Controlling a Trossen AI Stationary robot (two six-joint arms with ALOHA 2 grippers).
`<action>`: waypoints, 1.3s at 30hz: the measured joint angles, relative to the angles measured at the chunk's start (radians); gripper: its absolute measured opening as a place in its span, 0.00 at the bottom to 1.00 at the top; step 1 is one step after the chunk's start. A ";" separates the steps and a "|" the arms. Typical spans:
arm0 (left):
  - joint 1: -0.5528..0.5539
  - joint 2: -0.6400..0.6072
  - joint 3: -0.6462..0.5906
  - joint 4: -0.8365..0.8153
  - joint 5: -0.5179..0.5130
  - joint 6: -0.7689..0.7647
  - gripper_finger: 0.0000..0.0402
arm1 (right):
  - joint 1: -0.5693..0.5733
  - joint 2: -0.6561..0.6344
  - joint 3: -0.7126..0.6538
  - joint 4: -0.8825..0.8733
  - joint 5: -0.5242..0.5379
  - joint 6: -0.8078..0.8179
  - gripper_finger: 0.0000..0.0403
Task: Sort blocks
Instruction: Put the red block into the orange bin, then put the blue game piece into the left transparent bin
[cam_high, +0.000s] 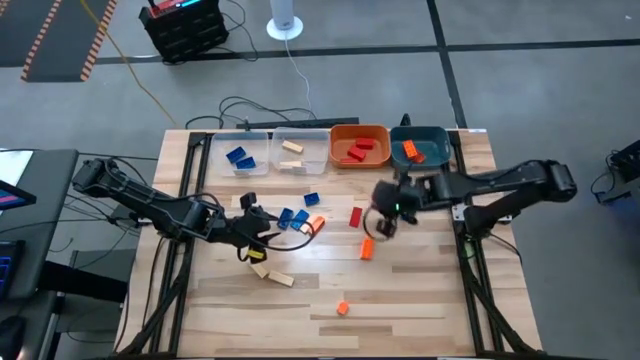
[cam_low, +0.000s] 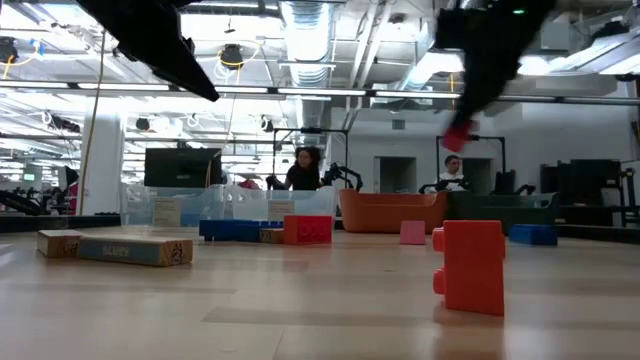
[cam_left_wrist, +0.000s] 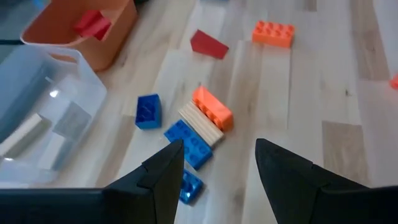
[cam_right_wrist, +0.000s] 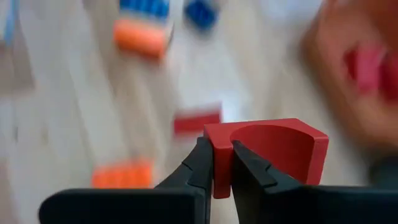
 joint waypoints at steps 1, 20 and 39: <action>0.000 0.000 0.000 0.007 -0.007 0.008 0.48 | -0.035 -0.001 0.000 0.062 0.000 -0.049 0.16; -0.030 0.000 0.000 -0.021 -0.022 0.031 0.48 | -0.687 0.489 0.011 0.674 -0.275 -0.322 0.16; -0.006 0.000 0.000 -0.019 -0.045 0.033 0.48 | -0.576 0.310 0.105 0.356 -0.296 -0.380 0.51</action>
